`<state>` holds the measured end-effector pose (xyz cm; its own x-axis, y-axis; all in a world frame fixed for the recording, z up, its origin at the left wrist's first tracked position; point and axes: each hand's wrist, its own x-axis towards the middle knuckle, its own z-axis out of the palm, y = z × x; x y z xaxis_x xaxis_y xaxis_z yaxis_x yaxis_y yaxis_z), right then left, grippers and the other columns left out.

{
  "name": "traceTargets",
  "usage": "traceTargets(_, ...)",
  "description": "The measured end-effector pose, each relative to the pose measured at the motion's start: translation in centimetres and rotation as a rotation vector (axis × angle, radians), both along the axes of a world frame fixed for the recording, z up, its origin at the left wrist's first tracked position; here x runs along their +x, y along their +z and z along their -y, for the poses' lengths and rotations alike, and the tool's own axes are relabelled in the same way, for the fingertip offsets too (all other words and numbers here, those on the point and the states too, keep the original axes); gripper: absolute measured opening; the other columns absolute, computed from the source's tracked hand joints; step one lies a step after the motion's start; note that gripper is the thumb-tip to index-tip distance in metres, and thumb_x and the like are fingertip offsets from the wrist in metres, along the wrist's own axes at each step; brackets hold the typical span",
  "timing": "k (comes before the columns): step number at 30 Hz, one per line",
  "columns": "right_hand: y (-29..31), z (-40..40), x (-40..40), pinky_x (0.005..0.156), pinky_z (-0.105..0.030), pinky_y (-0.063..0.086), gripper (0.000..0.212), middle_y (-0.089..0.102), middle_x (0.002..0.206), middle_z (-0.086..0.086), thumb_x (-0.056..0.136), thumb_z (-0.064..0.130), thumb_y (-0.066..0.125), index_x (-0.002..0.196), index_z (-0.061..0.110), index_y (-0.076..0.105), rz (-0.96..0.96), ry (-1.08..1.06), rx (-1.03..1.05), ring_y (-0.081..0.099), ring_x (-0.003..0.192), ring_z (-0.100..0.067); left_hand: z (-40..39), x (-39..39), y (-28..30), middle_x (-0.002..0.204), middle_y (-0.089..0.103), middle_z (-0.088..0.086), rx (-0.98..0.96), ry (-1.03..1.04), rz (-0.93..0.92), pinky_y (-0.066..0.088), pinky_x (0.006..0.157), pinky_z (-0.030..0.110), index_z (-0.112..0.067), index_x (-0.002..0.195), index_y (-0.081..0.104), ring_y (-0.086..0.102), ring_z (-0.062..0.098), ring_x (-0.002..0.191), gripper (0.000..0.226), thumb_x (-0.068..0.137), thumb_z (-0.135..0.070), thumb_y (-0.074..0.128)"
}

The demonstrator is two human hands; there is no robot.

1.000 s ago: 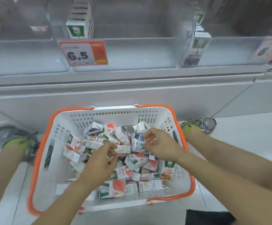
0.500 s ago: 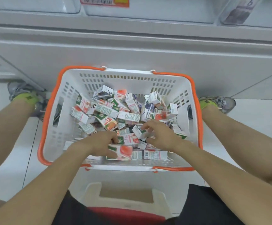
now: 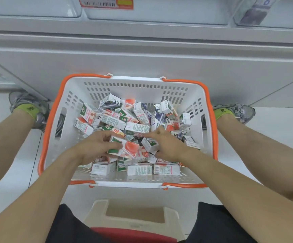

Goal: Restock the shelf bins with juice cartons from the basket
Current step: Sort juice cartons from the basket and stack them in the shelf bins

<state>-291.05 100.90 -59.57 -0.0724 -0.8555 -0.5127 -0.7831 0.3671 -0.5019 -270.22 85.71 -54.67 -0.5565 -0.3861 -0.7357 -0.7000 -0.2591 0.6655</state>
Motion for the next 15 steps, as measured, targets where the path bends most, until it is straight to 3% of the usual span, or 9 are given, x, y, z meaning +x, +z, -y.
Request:
traceTargets(3,-0.8,-0.2,0.8,0.078,-0.040,0.058,0.089,0.029,0.125,-0.005,0.079,0.005,0.070,0.149,0.042,0.028,-0.104,0.119,0.085,0.047,0.111,-0.023,-0.1,0.5,-0.8,0.096,0.064,0.011,-0.054,-0.065,0.057,0.061,0.081,0.042,-0.016,0.117,0.063,0.073,0.016,0.078,0.033,0.087,-0.014,0.074)
traceTargets(7,-1.5,-0.6,1.2,0.074,-0.042,0.058,0.072,0.029,0.134,-0.008,0.077,0.004,0.069,0.134,0.034,0.037,-0.246,0.161,0.028,0.042,0.124,-0.030,-0.9,0.5,-1.1,0.103,0.057,0.000,-0.126,-0.108,0.044,0.062,0.077,0.040,-0.026,0.117,0.061,0.069,0.007,0.069,0.028,0.091,-0.025,0.070)
traceTargets(8,-1.4,-0.7,1.3,0.075,-0.043,0.058,0.067,0.030,0.136,-0.008,0.078,0.006,0.069,0.131,0.032,0.038,-0.277,0.175,0.000,0.042,0.125,-0.031,-1.1,0.4,-1.1,0.081,0.042,0.007,-0.127,-0.107,0.026,0.061,0.079,0.043,-0.027,0.116,0.061,0.067,0.006,0.062,0.027,0.090,-0.027,0.070)
traceTargets(9,-1.4,-0.7,1.4,0.078,-0.044,0.056,0.062,0.033,0.138,-0.007,0.080,0.009,0.070,0.129,0.030,0.038,-0.304,0.188,-0.022,0.042,0.126,-0.032,-1.1,0.4,-1.0,0.117,0.028,0.016,-0.123,-0.113,0.010,0.061,0.081,0.044,-0.028,0.115,0.060,0.068,0.008,0.061,0.032,0.086,-0.031,0.074)
traceTargets(10,-1.4,-0.8,1.4,0.083,-0.044,0.055,0.058,0.036,0.138,-0.006,0.083,0.012,0.070,0.129,0.028,0.038,-0.327,0.197,-0.044,0.042,0.125,-0.032,-1.2,0.4,-1.0,0.102,0.069,-0.005,-0.115,-0.137,-0.005,0.060,0.083,0.044,-0.030,0.115,0.059,0.071,0.013,0.066,0.042,0.079,-0.035,0.079)
traceTargets(11,-1.4,-0.8,1.4,0.087,-0.043,0.052,0.054,0.039,0.138,-0.006,0.086,0.015,0.070,0.129,0.026,0.039,-0.347,0.201,-0.066,0.043,0.124,-0.031,-1.1,0.5,-1.1,0.087,0.068,0.002,-0.118,-0.165,-0.009,0.060,0.083,0.043,-0.031,0.115,0.058,0.074,0.016,0.076,0.054,0.069,-0.041,0.085)
traceTargets(12,-1.4,-0.8,1.4,0.091,-0.042,0.050,0.052,0.041,0.137,-0.005,0.088,0.017,0.070,0.130,0.024,0.040,-0.355,0.197,-0.087,0.044,0.123,-0.031,-1.1,0.5,-1.2,0.104,0.073,-0.004,-0.136,-0.196,0.001,0.060,0.084,0.042,-0.033,0.116,0.056,0.074,0.015,0.084,0.066,0.060,-0.046,0.088)
traceTargets(15,-1.1,-0.9,0.8,0.090,-0.040,0.049,0.043,0.048,0.134,-0.002,0.091,0.022,0.069,0.125,0.023,0.043,-0.279,0.129,-0.109,0.051,0.114,-0.029,-1.2,0.5,-1.6,0.106,0.073,-0.007,-0.241,-0.205,0.036,0.061,0.080,0.045,-0.033,0.114,0.057,0.073,0.014,0.088,0.067,0.058,-0.041,0.093)
